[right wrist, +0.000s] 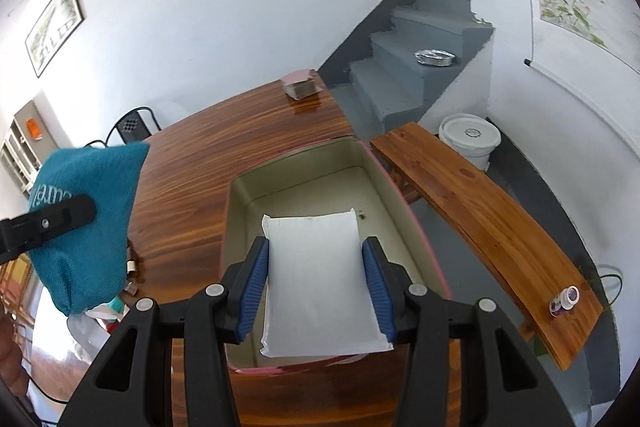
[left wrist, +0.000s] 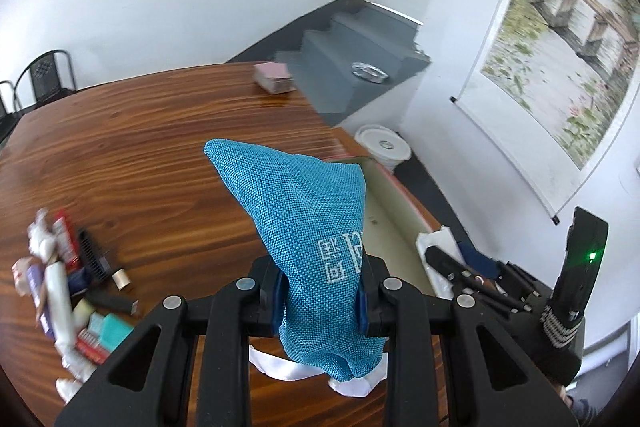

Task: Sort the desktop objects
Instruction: 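Carry both items to the pink tin and release them inside with both grippers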

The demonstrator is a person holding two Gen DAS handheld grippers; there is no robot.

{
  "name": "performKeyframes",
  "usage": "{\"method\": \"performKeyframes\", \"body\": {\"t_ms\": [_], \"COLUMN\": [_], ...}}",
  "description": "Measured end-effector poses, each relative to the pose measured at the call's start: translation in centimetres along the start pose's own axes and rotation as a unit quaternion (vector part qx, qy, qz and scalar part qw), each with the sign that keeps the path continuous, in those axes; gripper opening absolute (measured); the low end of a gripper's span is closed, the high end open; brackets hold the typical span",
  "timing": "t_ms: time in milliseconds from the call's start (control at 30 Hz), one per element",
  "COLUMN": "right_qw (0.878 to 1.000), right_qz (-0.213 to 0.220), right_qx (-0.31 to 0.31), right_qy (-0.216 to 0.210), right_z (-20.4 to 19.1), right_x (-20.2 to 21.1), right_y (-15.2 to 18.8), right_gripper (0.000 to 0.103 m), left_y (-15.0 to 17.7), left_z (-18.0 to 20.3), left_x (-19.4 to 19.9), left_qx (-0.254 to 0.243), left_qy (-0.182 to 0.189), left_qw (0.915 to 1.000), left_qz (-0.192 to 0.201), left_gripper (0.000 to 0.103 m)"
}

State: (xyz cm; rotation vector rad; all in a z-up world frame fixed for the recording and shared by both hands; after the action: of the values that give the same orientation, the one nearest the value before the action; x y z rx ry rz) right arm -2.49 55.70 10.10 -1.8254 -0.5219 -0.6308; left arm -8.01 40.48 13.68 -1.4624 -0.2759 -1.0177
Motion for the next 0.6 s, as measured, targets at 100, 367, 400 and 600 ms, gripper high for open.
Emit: {"method": "performKeyframes", "body": {"t_ms": [100, 367, 400, 600], "right_qw": [1.000, 1.000, 1.000, 1.000], "right_qz": [-0.001, -0.008, -0.009, -0.016], "right_qx": [-0.005, -0.009, -0.010, -0.013], "right_qy": [0.007, 0.018, 0.019, 0.019], "right_z": [0.9, 2.5, 2.6, 3.0], "right_x": [-0.2, -0.8, -0.9, -1.5], "right_y": [-0.3, -0.7, -0.8, -0.9], "right_gripper": [0.052, 0.052, 0.052, 0.052], "left_y": [-0.8, -1.4, -1.3, -1.0], "left_z": [1.6, 4.4, 4.6, 4.9], "left_x": [-1.7, -5.0, -5.5, -7.9], "left_qx": [-0.007, -0.023, -0.024, -0.023], "left_qy": [0.013, 0.033, 0.033, 0.025], "left_qw": [0.9999, 0.9990, 0.9989, 0.9984], "left_qz": [-0.005, -0.018, -0.021, -0.045], "left_gripper": [0.029, 0.029, 0.029, 0.031]}}
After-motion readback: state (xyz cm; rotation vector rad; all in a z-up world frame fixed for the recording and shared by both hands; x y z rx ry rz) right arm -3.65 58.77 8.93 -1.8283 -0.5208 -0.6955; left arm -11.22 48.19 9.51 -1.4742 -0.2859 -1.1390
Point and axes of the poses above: each gripper's, at about its wrist camera, not at the fingertips, and x roughly against the way its jaws point, z to its right, y to its underside, the point moved 6 cm from there along -x, roughly the way its jaws point, and after that the axes turned 4 degrees about -y, right-handed, at the moved point
